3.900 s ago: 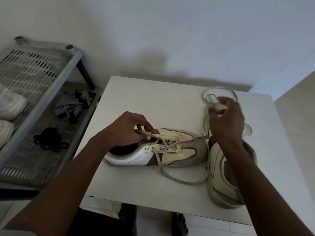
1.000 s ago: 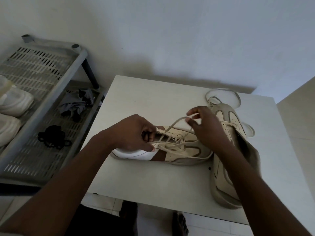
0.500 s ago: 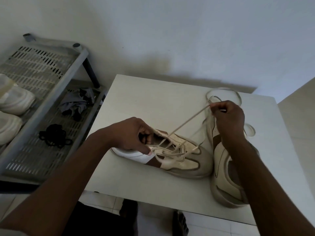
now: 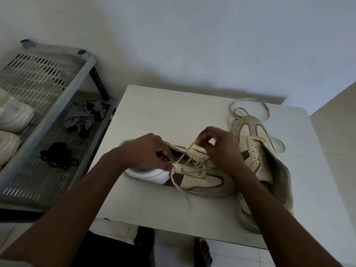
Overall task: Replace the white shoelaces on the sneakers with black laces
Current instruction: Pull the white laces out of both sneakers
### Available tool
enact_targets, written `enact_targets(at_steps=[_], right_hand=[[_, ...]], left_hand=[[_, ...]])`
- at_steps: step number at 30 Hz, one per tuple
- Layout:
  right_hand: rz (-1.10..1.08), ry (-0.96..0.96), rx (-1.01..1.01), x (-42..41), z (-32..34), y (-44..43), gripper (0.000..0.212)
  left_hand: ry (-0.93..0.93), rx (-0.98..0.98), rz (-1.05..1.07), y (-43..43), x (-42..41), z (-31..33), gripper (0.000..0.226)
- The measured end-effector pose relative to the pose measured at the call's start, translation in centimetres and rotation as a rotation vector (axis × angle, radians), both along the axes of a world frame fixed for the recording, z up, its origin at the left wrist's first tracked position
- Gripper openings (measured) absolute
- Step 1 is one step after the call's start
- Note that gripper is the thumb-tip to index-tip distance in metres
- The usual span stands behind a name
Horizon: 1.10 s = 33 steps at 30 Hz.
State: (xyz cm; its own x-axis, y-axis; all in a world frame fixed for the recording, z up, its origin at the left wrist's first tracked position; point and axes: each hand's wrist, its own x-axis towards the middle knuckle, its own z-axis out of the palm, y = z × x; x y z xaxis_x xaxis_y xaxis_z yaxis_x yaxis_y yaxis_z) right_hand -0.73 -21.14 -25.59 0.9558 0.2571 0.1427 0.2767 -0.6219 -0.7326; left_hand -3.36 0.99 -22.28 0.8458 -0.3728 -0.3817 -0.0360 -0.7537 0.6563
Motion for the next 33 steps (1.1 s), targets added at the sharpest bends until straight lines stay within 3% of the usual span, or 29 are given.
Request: enact_targets(at_steps=[3, 5, 7, 8, 11, 12, 14, 16, 20, 24, 25, 27, 30, 31, 33], right_hand=[[-0.389, -0.013, 0.129, 1.2, 1.1, -1.7, 0.017], [-0.537, -0.058, 0.163, 1.4, 1.5, -2.2, 0.015], [-0.464, -0.059, 0.116, 1.1, 1.7, -1.5, 0.016], [-0.347, -0.062, -0.008, 0.8, 1.6, -1.0, 0.016], [0.085, 0.046, -0.376, 0.1, 0.9, 0.6, 0.058], [0.193, 0.093, -0.361, -0.1, 0.6, 0.9, 0.056], [0.279, 0.133, -0.190, -0.5, 0.2, 1.2, 0.030], [0.265, 0.050, -0.125, -0.7, 0.0, 1.1, 0.008], [0.158, -0.036, -0.255, 0.0, 0.4, 0.6, 0.007], [-0.551, -0.064, 0.060, 2.2, 2.1, -3.5, 0.013], [-0.638, -0.056, 0.108, 2.5, 2.6, -4.4, 0.012], [-0.568, -0.006, 0.074, 2.5, 2.7, -4.6, 0.014], [-0.346, 0.054, -0.065, 1.4, 2.2, -2.6, 0.046], [-0.293, 0.048, -0.102, 1.0, 2.2, -1.8, 0.047], [-0.174, 0.076, -0.156, 0.3, 2.8, -0.8, 0.027]], left_hand=[[0.009, -0.008, -0.014, 0.1, 0.1, -0.1, 0.023], [0.021, -0.003, -0.012, 0.2, 0.0, -0.2, 0.020], [0.026, -0.002, -0.015, 0.2, 0.0, -0.4, 0.017], [0.022, -0.002, -0.018, 0.2, 0.1, -0.5, 0.016], [0.013, 0.015, -0.026, 0.2, 0.1, -0.6, 0.014], [0.013, 0.019, -0.026, 0.2, 0.2, -0.6, 0.014], [0.023, 0.019, -0.027, 0.2, 0.2, -0.6, 0.012], [0.032, 0.010, -0.029, 0.1, 0.2, -0.5, 0.011], [0.051, 0.053, -0.023, 0.0, 0.1, -0.2, 0.013], [0.108, 0.047, -0.041, 0.0, -0.1, 0.1, 0.008], [0.109, 0.041, -0.042, 0.1, -0.1, 0.1, 0.008], [0.086, 0.038, -0.042, 0.1, -0.1, 0.0, 0.013], [0.032, 0.097, -0.026, -0.1, -0.1, -0.2, 0.033], [0.013, 0.126, -0.019, -0.2, -0.1, -0.1, 0.038], [-0.029, 0.171, -0.003, -0.4, -0.2, -0.2, 0.044]])
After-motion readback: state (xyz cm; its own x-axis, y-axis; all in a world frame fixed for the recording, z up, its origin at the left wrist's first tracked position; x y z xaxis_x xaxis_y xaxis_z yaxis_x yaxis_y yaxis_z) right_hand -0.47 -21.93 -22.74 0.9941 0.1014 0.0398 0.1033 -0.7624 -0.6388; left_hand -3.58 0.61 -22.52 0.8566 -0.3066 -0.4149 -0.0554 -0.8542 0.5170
